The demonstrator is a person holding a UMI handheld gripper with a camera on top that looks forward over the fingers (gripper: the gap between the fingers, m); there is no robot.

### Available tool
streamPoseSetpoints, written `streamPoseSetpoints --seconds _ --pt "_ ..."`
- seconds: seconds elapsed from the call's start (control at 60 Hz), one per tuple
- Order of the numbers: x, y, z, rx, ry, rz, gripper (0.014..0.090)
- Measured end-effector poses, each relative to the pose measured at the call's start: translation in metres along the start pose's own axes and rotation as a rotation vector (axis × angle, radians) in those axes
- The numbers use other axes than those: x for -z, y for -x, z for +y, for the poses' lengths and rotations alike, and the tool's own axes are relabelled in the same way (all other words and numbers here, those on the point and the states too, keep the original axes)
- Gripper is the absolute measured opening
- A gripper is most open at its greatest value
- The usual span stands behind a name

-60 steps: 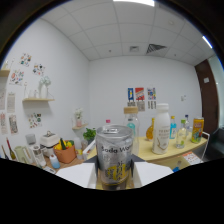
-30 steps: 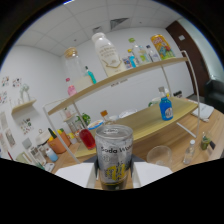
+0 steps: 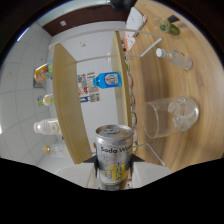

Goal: Make me a cup of Mojito.

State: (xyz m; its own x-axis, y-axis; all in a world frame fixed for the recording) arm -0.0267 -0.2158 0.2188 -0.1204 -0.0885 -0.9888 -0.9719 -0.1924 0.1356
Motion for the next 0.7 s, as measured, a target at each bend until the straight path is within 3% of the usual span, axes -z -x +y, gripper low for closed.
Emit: streamPoseSetpoints --seconds 0.2,0.417,0.533,0.7 --pt "0.003 0.015 -0.012 -0.434 -0.026 -0.122 0.0499" --pt "0.005 0.017 -0.022 -0.506 -0.042 -0.137 0.0504" --pt "0.005 0.025 -0.022 -0.328 -0.045 -0.113 0.0500" --pt "0.006 0.049 -0.012 0.356 -0.053 -0.026 0.0504"
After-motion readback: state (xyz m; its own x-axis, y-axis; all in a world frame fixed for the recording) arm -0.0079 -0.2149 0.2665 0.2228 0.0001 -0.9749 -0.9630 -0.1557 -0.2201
